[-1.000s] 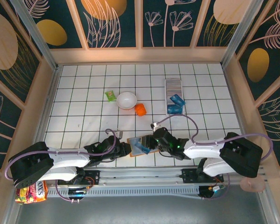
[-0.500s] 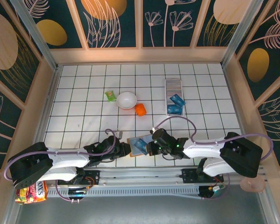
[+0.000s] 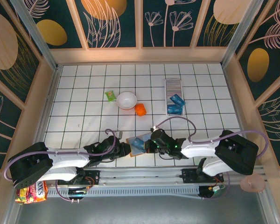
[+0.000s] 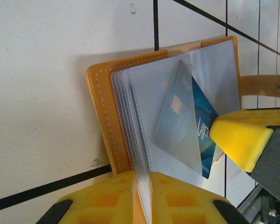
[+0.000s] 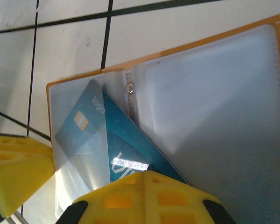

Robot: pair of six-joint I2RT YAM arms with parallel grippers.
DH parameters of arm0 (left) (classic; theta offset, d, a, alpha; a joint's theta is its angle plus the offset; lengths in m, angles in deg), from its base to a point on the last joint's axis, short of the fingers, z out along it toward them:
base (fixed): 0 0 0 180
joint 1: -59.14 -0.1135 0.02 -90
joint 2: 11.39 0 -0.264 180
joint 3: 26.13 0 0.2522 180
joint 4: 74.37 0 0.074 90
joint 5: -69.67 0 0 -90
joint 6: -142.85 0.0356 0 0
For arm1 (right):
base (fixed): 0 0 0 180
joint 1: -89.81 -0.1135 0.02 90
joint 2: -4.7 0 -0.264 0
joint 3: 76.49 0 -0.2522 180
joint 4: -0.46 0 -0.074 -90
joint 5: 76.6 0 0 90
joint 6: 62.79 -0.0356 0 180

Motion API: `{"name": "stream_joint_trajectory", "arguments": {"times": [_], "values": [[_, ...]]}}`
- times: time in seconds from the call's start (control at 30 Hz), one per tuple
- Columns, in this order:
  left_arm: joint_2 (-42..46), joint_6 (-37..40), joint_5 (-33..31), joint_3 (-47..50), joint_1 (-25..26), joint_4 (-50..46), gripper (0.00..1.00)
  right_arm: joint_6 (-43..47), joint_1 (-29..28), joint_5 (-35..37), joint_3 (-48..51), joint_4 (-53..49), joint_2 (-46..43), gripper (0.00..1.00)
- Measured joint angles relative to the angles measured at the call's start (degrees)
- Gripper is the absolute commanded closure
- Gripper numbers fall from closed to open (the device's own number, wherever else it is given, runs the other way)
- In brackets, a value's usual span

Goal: Put the credit cards into the card holder
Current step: Insert the credit card into the card slot.

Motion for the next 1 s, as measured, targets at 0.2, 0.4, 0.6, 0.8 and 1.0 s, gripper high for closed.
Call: {"name": "stream_joint_trajectory", "arguments": {"times": [0.2, 0.4, 0.6, 0.8, 1.0], "values": [[0.00, -0.02, 0.00, 0.00, 0.00, 0.00, 0.85, -2.89, -2.38, 3.21, 1.09, 0.92, -0.68, 0.83], [0.00, 0.00, 0.00, 0.00, 0.00, -0.04, 0.85, -0.22, -3.21, 2.19, 0.74, -0.87, -6.14, 0.62], [3.41, 0.44, -1.33, -0.22, 0.04, -4.04, 0.81, 1.95, 1.29, -0.96, -3.58, -6.80, -9.92, 0.63], [8.52, 1.36, -2.14, -3.43, 0.04, -8.50, 0.88, 4.35, 7.91, -6.47, -4.33, -11.13, -9.92, 0.62], [3.02, 2.95, 0.31, -8.90, 0.04, -8.11, 0.98, 8.13, 13.51, -13.31, -5.40, -14.51, -7.56, 0.62]]}}
